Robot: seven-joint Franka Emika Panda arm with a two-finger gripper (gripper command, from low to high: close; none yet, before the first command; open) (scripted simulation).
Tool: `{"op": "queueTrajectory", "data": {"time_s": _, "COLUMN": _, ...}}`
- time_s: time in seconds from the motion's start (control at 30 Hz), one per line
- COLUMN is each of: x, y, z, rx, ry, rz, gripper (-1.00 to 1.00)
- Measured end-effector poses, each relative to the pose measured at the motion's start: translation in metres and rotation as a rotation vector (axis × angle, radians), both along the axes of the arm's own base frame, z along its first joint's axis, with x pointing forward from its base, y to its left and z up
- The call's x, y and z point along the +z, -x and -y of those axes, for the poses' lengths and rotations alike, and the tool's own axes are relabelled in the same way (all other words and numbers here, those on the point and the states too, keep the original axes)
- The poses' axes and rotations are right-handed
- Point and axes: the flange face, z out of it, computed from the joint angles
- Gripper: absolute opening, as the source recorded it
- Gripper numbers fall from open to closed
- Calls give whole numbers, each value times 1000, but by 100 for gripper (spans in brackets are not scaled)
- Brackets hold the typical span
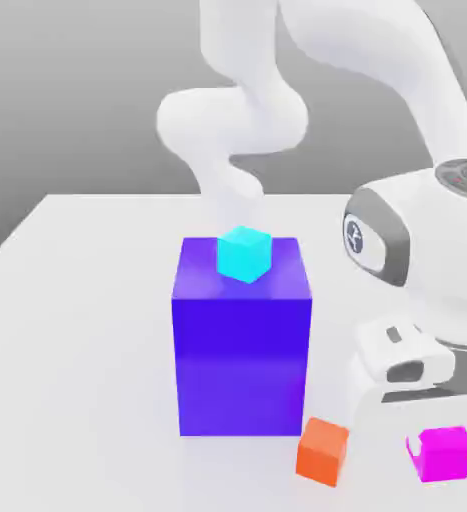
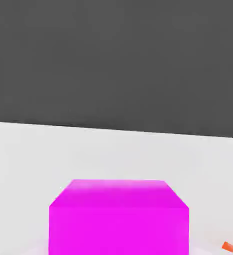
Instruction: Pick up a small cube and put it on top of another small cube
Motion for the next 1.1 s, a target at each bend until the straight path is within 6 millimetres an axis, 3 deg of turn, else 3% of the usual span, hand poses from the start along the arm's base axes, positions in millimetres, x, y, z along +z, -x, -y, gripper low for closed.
{"op": "queueTrajectory", "data": {"time_s": 0.17, "x": 22, "y": 56, "z": -22, "rx": -205, "ry": -23, "rz": -30, "gripper": -100}}
{"op": "queueTrajectory", "data": {"time_s": 0.3, "x": 25, "y": 103, "z": -30, "rx": -371, "ry": -3, "rz": -48, "gripper": -100}}
{"op": "queueTrajectory", "data": {"time_s": 0.53, "x": 4, "y": 166, "z": -5, "rx": -722, "ry": 95, "rz": -39, "gripper": -100}}
{"op": "queueTrajectory", "data": {"time_s": 0.83, "x": -18, "y": 165, "z": 1, "rx": -781, "ry": 120, "rz": -14, "gripper": -100}}
{"op": "queueTrajectory", "data": {"time_s": 1.1, "x": -52, "y": 167, "z": 0, "rx": -777, "ry": 115, "rz": -20, "gripper": -100}}
